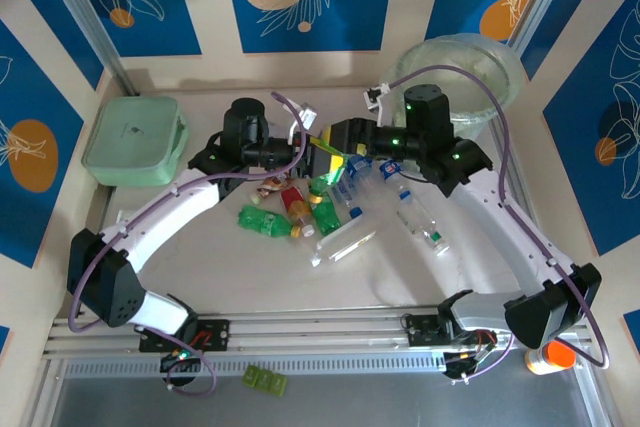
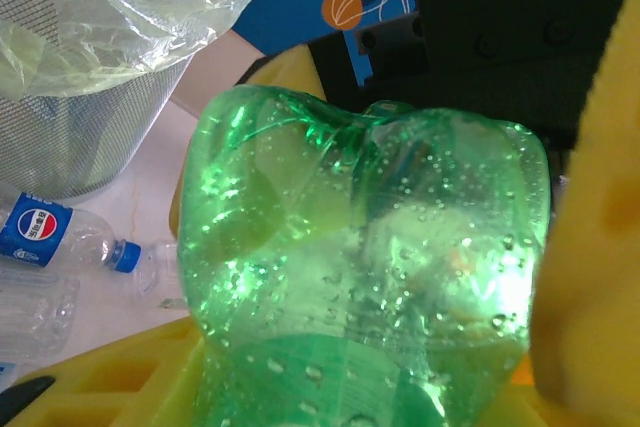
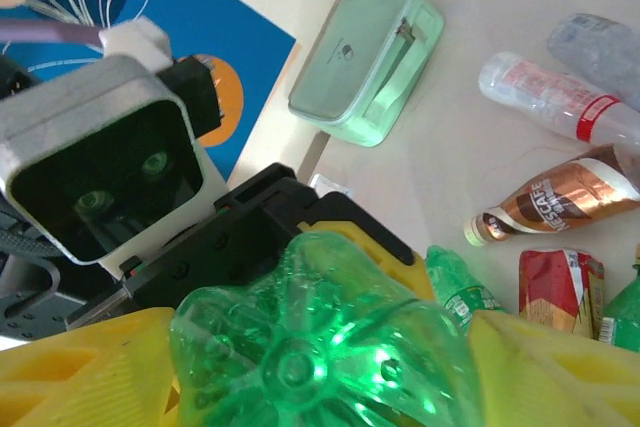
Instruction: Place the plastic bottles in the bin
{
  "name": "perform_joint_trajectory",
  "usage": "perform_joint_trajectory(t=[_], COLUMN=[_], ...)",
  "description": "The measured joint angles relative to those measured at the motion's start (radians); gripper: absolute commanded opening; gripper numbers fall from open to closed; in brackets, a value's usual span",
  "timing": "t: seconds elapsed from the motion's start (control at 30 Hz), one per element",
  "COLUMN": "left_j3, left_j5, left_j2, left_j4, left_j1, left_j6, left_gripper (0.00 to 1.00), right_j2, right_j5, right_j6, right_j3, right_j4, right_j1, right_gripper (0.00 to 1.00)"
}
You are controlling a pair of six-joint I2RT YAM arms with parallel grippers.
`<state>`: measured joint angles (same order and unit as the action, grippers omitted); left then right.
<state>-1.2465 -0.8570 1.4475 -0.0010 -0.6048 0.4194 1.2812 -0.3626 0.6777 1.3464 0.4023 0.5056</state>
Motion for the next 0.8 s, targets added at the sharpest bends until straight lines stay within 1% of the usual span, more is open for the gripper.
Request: perform_joint_trajectory(t=[0.1, 0.17, 0.23, 0.3, 0.43, 0.5, 0.67, 0.77, 0.8], left_j3=[-0.002, -0.005, -0.007, -0.008, -0.011, -0.011, -0.002, 0.014, 0.017], left_j5=[0.0, 0.001, 0.0, -0.001, 0.001, 0.006, 0.055, 0.129, 0.169], left_j2=[0.0, 0.0, 0.0, 0.0, -0.002, -0.007, -0.058, -0.117, -0.144], left_j4=[-0.011, -0.016, -0.018, -0.016, -0.01, -0.018, -0.023, -0.043, -0.056], left_j1=[0.0, 0.0, 0.0, -0.002, -0.011, -0.013, -0.022, -0.022, -0.022], left_j6=[-0.001, -0.001, -0.002, -0.003, 0.0, 0.003, -0.003, -0.015, -0.026], left_gripper=[0.49, 0.53, 0.58, 0.62, 0.75, 0.78, 0.82, 0.83, 0.83], right_j2=[0.006, 0.005, 0.0, -0.008, -0.032, -0.051, -0.08, -0.08, -0.08], right_j5=[0.026, 0.036, 0.041, 0.045, 0.045, 0.045, 0.055, 0.072, 0.077], right_j6=[0.002, 0.002, 0.004, 0.009, 0.016, 0.022, 0.03, 0.02, 0.016], right_j3=[0.0, 0.0, 0.0, -0.002, -0.006, -0.006, 0.009, 0.063, 0.086], right_j4=[0.006, 0.008, 0.009, 0.01, 0.014, 0.013, 0.028, 0.071, 0.083], right_j1=[0.013, 0.014, 0.015, 0.011, -0.004, -0.021, -0.048, -0.074, -0.093], right_gripper=[0.63, 0.58, 0.54, 0.53, 0.52, 0.52, 0.51, 0.51, 0.52])
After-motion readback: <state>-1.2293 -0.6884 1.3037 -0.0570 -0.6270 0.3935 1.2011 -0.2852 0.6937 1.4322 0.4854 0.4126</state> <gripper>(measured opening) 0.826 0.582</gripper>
